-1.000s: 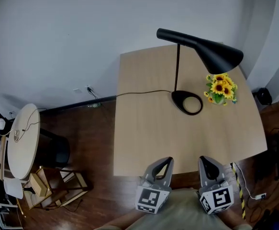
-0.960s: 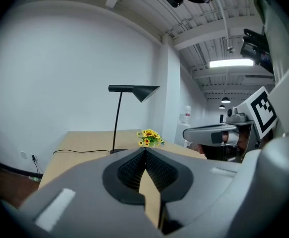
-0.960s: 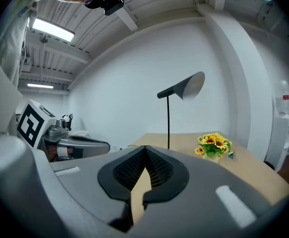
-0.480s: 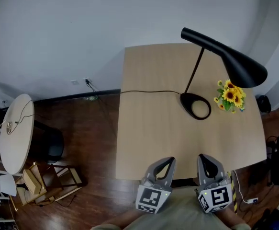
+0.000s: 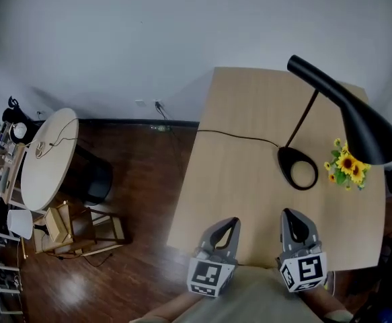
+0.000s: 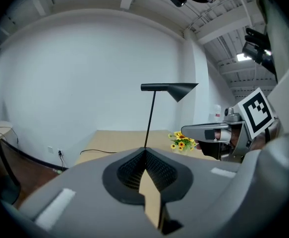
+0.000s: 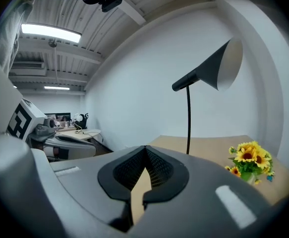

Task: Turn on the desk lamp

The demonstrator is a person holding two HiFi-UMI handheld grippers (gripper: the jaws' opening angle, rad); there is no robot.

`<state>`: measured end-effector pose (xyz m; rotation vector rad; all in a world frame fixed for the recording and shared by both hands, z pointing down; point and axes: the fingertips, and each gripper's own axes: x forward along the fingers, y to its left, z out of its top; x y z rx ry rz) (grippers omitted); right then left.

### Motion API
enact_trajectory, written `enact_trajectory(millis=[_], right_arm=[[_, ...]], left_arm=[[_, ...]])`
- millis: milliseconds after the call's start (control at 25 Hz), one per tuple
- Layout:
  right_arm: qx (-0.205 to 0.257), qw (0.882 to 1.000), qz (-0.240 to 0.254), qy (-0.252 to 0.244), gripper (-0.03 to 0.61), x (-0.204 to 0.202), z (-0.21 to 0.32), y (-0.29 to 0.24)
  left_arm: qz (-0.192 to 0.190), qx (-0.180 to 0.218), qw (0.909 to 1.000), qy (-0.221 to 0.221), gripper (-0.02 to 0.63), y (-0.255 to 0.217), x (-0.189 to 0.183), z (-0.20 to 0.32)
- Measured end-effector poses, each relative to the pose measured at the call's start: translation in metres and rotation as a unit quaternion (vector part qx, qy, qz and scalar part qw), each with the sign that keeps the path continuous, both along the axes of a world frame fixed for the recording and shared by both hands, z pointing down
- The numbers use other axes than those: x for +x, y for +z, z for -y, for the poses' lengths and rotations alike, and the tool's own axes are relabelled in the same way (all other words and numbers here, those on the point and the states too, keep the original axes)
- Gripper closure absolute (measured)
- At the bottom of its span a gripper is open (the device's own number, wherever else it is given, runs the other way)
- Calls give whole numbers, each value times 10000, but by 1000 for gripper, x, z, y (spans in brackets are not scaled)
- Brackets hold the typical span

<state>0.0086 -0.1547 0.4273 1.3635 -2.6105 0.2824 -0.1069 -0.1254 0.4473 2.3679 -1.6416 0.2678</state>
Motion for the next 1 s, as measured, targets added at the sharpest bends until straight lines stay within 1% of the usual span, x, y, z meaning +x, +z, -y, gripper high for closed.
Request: enact_trajectory(millis=[120,240,400,560,680,800,1000], right_arm=[[19,10000,25,-46,578,8,18,4],[-115,9998,118,56,578,19,40,13],[-83,10000,-22,50,578,36,71,31],[-183,9996,-20,211,578,46,107,52],[-256,9991,-156,284,578,55,132,73],[-352,9983,-299,364,578,60,151,93],[-512,9963,-548,428,578,58,175,121]], left_arm=[[112,-1,9999,41,614,2,16,15],[239,10,9996,136,614,0,34,38],[222,92,9997,49,614,-2,52,69],[353,30,9994,-18,614,3,61,96],[500,22,9987,-49,614,2,64,112],[609,-79,9981,-64,614,9,66,121],[762,-228,9967,183,614,26,86,130]])
